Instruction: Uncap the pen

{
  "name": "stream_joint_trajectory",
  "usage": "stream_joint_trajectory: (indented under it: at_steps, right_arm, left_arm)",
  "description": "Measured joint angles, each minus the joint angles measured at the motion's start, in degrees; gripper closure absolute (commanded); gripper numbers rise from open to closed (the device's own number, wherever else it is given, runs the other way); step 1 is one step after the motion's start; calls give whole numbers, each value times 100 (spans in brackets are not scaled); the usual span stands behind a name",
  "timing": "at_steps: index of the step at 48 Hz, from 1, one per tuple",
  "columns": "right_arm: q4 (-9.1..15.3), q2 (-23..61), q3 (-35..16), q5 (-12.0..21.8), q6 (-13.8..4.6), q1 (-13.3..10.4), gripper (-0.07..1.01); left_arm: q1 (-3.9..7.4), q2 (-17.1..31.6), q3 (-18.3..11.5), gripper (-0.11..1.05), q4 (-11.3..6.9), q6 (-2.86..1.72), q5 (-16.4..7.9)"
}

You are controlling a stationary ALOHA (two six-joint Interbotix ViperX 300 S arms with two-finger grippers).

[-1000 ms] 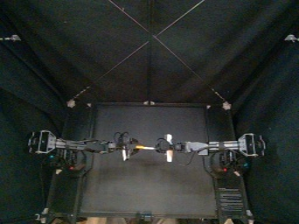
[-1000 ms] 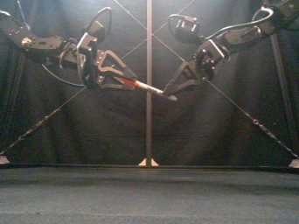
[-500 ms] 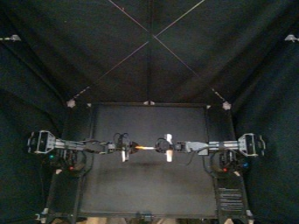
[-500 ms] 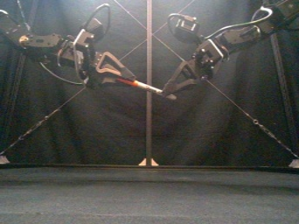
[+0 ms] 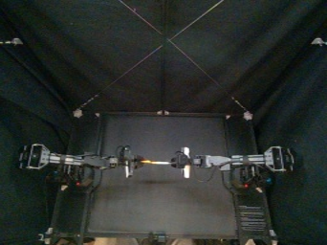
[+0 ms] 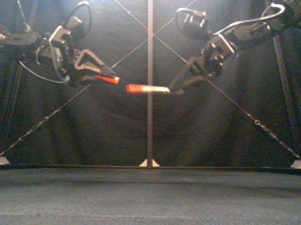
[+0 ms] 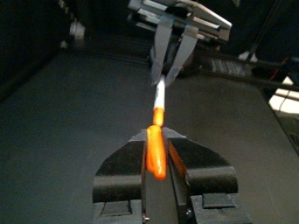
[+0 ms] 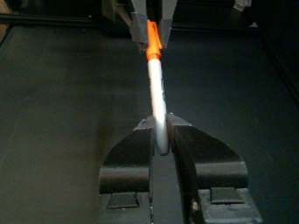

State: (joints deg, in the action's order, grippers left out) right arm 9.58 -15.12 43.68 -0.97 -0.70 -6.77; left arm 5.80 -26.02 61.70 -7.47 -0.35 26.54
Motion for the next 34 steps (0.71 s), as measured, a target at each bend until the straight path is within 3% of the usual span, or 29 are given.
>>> stream_joint_trajectory:
  at_steps: [23,34]
  right_arm:
    - [-9,-281,158,-35,0,-26,46]
    - [-9,-422,211,-79,0,-35,46]
  left_arm:
    - [-18,-879,510,48,0,9,0]
    - [-18,-1151,677,48,0,9,-141]
